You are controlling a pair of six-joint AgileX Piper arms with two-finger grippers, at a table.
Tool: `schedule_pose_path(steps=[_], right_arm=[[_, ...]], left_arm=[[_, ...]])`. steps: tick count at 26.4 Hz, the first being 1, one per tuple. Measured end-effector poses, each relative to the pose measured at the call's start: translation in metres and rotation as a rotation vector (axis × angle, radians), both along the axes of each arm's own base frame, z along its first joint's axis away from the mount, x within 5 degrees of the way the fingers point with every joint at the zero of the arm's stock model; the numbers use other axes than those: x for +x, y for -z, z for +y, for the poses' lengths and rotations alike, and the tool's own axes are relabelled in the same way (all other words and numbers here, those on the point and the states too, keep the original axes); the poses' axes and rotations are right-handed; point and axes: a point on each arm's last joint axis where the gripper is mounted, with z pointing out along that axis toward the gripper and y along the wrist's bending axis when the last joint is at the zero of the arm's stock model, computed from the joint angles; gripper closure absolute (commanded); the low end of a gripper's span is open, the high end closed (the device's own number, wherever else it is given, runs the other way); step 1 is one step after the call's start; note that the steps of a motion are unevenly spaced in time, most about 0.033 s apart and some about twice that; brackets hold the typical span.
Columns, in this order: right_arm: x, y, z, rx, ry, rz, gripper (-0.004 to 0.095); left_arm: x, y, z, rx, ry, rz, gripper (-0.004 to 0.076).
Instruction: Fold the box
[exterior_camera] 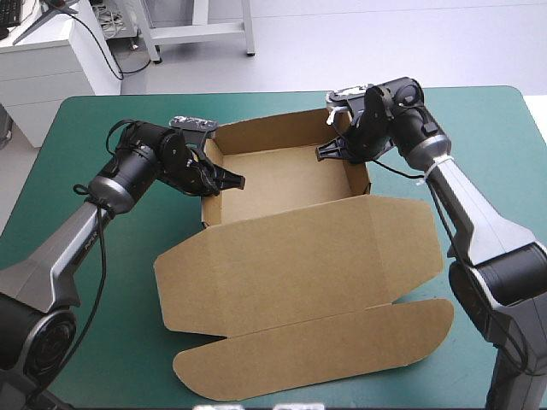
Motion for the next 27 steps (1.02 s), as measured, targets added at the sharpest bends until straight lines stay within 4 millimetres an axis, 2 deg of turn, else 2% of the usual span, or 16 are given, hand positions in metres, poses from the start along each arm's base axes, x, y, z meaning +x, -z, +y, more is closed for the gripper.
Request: schedule_pose_path(steps=[10, 14, 17, 18, 20, 21, 22, 23, 24, 27], right_arm=[[0.013, 0.033, 0.006, -0.014, -0.002, 0.08, 0.0926], [0.013, 0.041, 0.007, -0.016, -0.004, 0.106, 0.089], [0.013, 0.044, 0.007, -0.021, -0.025, 0.109, 0.0773], [0.013, 0.044, 0.008, -0.019, -0.032, 0.112, 0.0687], [0.012, 0.044, 0.009, -0.016, -0.049, 0.119, 0.0585], [0.011, 0.045, 0.01, -0.011, -0.054, 0.121, 0.0401], [0.011, 0.045, 0.012, 0.007, -0.062, 0.128, 0.0336], [0.01, 0.044, 0.013, 0.017, -0.065, 0.131, 0.0205], [0.009, 0.044, 0.015, 0.036, -0.071, 0.139, 0.015], [0.008, 0.044, 0.019, 0.076, -0.079, 0.154, 0.0139]], left_arm=[[0.014, 0.031, -0.004, 0.054, 0.019, 0.084, 0.0728], [0.017, 0.039, -0.003, 0.051, 0.012, 0.115, 0.065], [0.017, 0.04, -0.001, 0.042, 0.015, 0.131, 0.0521], [0.018, 0.04, 0.0, 0.041, 0.018, 0.132, 0.047], [0.019, 0.04, 0.001, 0.027, 0.024, 0.128, 0.0374], [0.019, 0.039, 0.001, 0.022, 0.027, 0.127, 0.0286], [0.019, 0.039, -0.001, 0.005, 0.029, 0.124, 0.0262], [0.019, 0.039, -0.002, -0.004, 0.031, 0.126, 0.0239], [0.019, 0.038, -0.003, -0.026, 0.031, 0.128, 0.024], [0.019, 0.037, -0.005, -0.039, 0.032, 0.129, 0.024]])
